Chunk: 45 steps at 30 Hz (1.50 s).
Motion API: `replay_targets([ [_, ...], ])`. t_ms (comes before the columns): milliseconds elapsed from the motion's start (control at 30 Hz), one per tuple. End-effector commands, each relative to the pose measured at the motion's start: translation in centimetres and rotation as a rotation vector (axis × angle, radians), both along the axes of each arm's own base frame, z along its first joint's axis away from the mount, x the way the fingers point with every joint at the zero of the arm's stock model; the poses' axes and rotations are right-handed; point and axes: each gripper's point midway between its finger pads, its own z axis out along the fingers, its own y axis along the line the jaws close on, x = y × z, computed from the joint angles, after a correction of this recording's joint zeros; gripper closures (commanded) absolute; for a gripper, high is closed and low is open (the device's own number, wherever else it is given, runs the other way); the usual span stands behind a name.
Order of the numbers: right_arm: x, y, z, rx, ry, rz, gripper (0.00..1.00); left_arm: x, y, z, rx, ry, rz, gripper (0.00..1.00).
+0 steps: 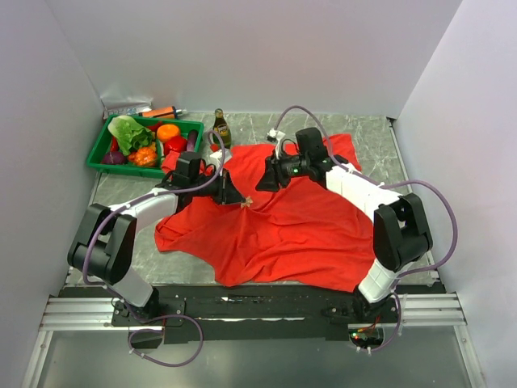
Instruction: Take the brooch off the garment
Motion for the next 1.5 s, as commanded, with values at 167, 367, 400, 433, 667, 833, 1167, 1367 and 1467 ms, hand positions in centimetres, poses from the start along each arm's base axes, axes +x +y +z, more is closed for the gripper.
replay_targets([
  [167, -3.1, 2.4, -1.5, -0.056, -0.275, 0.237, 0.51, 0.3, -0.4, 1.4, -0.015, -0.050, -0.028, 0.99],
  [367, -2.7, 3.4, -2.6, -0.088, -0.283, 0.236, 0.51, -0.2, -0.5, 1.5, -0.028, -0.041, -0.051, 0.99],
  [400, -2.4, 3.4, -2.7, -0.090, -0.286, 0.231, 0.52, -0.2, -0.6, 1.6, -0.030, -0.042, -0.054, 0.99],
  [433, -2.3, 3.5, -2.8, -0.091, -0.288, 0.231, 0.52, -0.3, -0.6, 1.6, -0.031, -0.043, -0.060, 0.99],
  [667, -1.7, 3.2, -3.5, -0.130, -0.298, 0.227, 0.56, -0.5, -0.6, 1.7, -0.034, -0.039, -0.082, 0.99],
  [833, -1.5, 2.9, -4.3, -0.156, -0.304, 0.229, 0.57, -0.6, -0.9, 1.9, -0.049, -0.037, -0.107, 0.99],
  [1167, -0.7, 2.3, -4.4, -0.188, -0.299, 0.216, 0.57, -0.5, -0.4, 0.9, 0.000, -0.024, -0.100, 0.99],
  [1367, -3.0, 1.9, -2.1, -0.081, -0.315, 0.364, 0.48, -1.2, 0.5, 1.2, 0.004, -0.043, -0.154, 0.99],
  [1467, -3.4, 2.1, -1.9, -0.070, -0.319, 0.397, 0.46, -1.5, 0.6, 1.6, -0.013, -0.062, -0.190, 0.99],
])
